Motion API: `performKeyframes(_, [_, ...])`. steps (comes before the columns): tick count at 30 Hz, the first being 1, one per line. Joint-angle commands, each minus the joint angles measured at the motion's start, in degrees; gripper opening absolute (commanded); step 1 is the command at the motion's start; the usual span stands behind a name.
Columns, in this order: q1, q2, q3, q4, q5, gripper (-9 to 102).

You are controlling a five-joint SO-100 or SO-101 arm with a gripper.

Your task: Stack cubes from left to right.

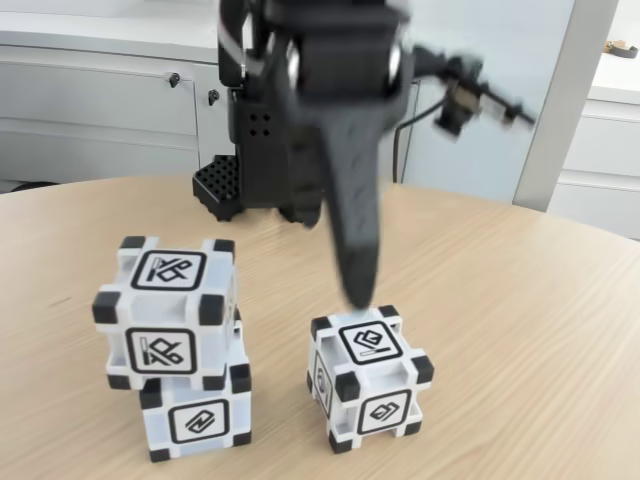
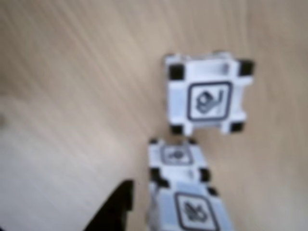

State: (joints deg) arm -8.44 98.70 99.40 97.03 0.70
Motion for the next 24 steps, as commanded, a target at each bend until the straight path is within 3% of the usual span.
performKeyframes(1, [-0.35, -3.08, -1.67, -0.09, 1.58, 42])
performKeyframes(12, [-1.23, -15.47, -2.2, -0.26, 4.75, 41])
performKeyframes(24, [-1.32, -15.29, -2.2, -2.72, 1.14, 40])
